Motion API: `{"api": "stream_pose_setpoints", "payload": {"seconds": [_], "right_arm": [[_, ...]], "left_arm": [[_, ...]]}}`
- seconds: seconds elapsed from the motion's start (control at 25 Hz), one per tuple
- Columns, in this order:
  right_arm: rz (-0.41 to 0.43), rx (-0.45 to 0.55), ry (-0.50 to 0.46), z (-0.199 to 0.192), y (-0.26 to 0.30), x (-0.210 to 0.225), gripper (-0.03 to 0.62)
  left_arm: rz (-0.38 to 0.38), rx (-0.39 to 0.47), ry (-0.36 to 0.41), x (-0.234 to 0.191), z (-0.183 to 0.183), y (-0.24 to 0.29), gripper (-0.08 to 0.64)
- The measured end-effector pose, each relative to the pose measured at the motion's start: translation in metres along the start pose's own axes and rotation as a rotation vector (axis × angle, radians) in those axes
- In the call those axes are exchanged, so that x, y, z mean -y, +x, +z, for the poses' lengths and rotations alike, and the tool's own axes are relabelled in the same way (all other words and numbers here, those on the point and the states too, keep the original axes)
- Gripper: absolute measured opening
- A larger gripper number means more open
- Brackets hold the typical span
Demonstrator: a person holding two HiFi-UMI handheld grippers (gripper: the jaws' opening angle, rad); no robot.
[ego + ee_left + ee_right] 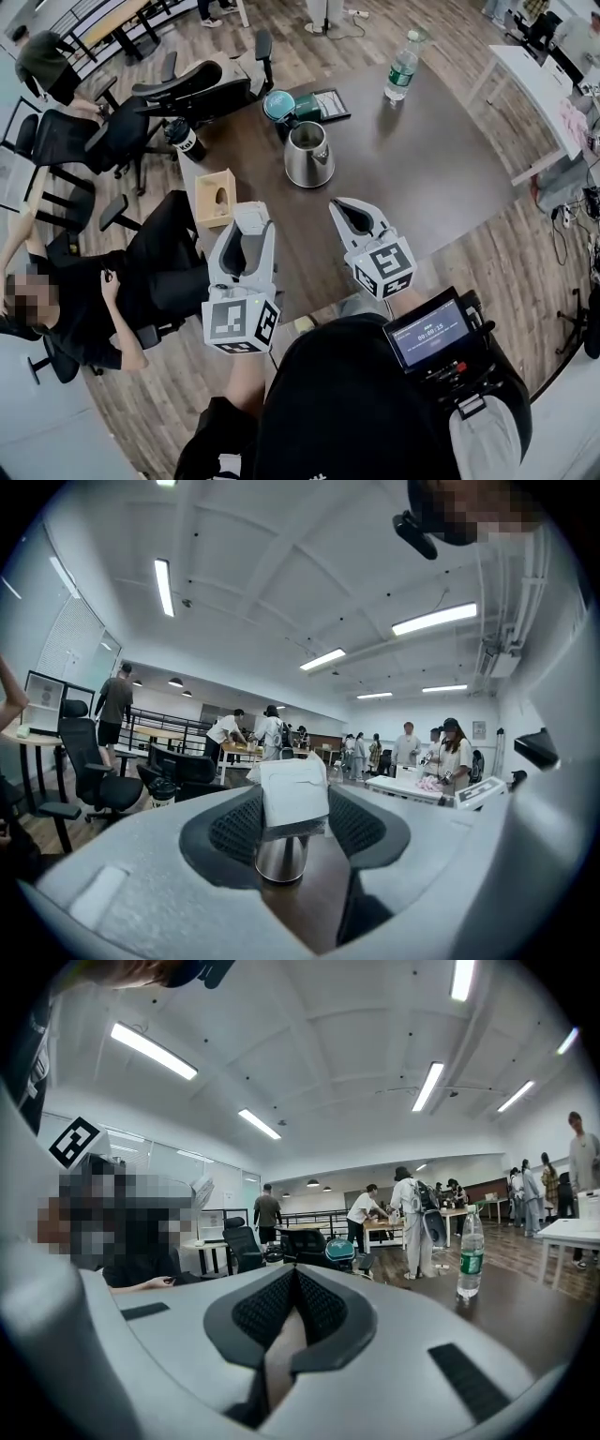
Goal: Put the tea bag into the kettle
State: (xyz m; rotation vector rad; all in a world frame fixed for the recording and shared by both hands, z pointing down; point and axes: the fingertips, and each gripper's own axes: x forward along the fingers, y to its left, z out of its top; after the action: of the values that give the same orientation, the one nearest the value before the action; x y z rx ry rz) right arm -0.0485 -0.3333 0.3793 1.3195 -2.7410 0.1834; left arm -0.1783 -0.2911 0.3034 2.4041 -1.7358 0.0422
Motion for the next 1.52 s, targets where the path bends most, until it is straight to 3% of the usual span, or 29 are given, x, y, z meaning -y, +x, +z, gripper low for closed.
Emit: {"api": "stream_pose_setpoints", "payload": {"seconds": [0.32,0.68,1.12,1.52], "right_arm": [[0.025,0.022,0.023,0.009,0.03,0.08,0.006],[0.047,0.023,0.038,0.006,0.044,0.111,0.006],[0.089,-0.03,0.119,-0.026,0.075,0.16,0.006],[0.075,-0.114,0.198,-0.063,0.09,0.182,0.006]], "left_arm": [[0.003,-0.005,0.033,0.026,0.013,0.085,0.225],[0.029,-0.008,0.075,0.022,0.018,0.137,0.225],[0.061,-0.14,0.093,0.014,-0.029,0.228,0.225],[0.078,-0.336,0.083,-0.007,-0.1,0.287,0.225]]}}
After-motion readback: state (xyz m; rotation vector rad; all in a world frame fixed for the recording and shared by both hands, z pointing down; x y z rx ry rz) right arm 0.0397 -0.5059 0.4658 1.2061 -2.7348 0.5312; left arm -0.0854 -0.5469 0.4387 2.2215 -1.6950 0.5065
